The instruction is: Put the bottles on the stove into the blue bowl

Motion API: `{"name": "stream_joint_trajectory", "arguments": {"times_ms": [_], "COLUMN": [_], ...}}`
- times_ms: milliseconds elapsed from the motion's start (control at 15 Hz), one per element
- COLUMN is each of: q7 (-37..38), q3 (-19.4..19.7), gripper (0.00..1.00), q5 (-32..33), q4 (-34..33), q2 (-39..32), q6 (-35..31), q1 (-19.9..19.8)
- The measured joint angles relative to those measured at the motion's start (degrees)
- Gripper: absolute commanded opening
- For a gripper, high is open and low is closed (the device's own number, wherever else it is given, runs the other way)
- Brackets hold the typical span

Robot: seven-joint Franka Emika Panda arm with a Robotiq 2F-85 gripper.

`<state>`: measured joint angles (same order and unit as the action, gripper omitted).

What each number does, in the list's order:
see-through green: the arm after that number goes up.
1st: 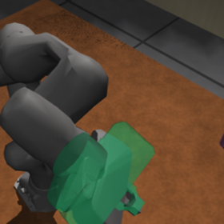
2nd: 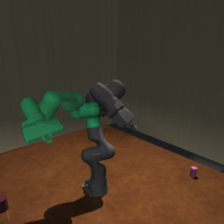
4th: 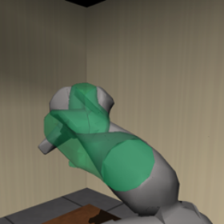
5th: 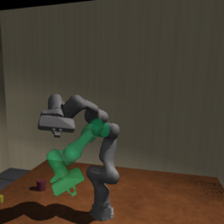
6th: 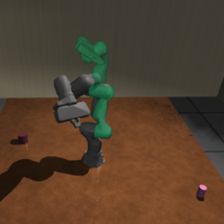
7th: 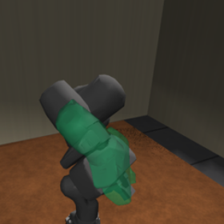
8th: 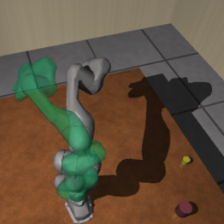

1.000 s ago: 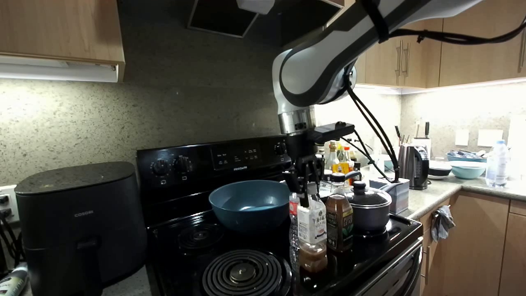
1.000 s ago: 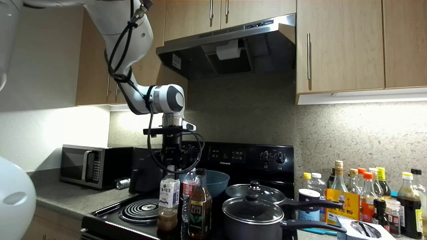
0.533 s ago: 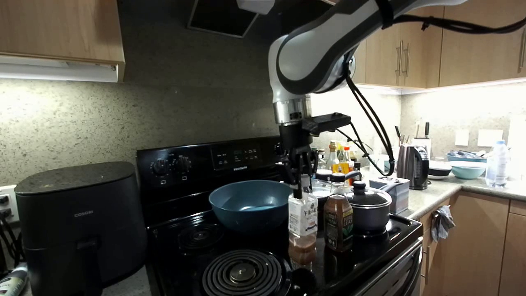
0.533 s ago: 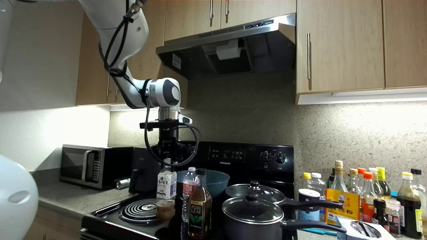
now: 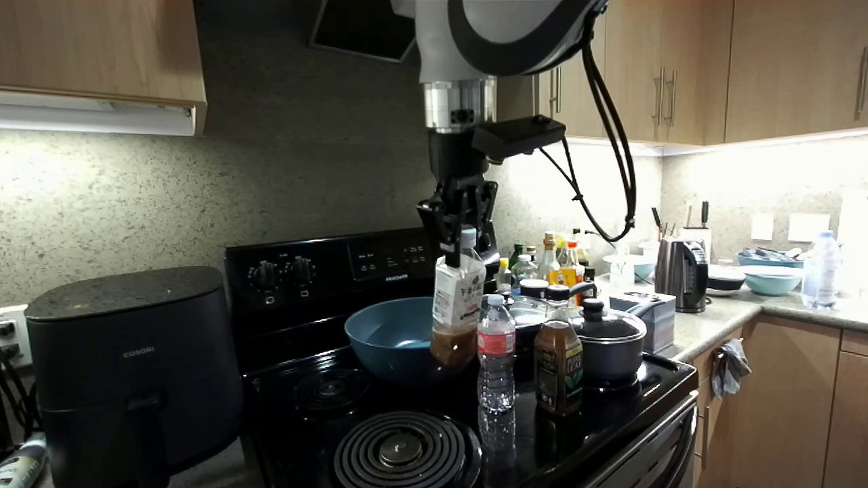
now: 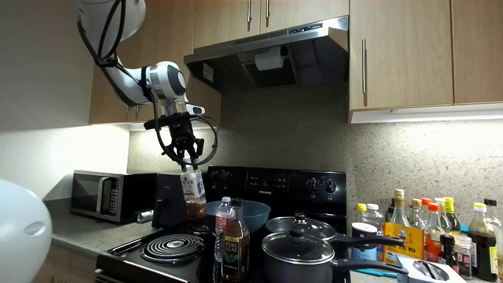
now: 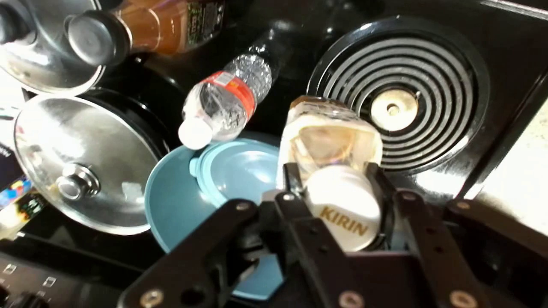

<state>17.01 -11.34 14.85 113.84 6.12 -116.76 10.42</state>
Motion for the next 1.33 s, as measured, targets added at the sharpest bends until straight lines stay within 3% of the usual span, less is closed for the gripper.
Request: {"name": "stream_joint_trajectory", "arguments": {"times_ms": [467, 733, 1333], "q7": [10.43, 16.53, 18.44], "q3": [-0.72, -0.23, 2.83], "gripper": [0.14, 0.14, 0.14], "q5": [13.96, 21.67, 24.19], "q4": [-0.71, -2.79, -11.2], "q2": [-0.67, -4.76, -18.44], "q6": [-10.49, -11.86, -10.78], "q1": [-0.87, -1.96, -0.22]}}
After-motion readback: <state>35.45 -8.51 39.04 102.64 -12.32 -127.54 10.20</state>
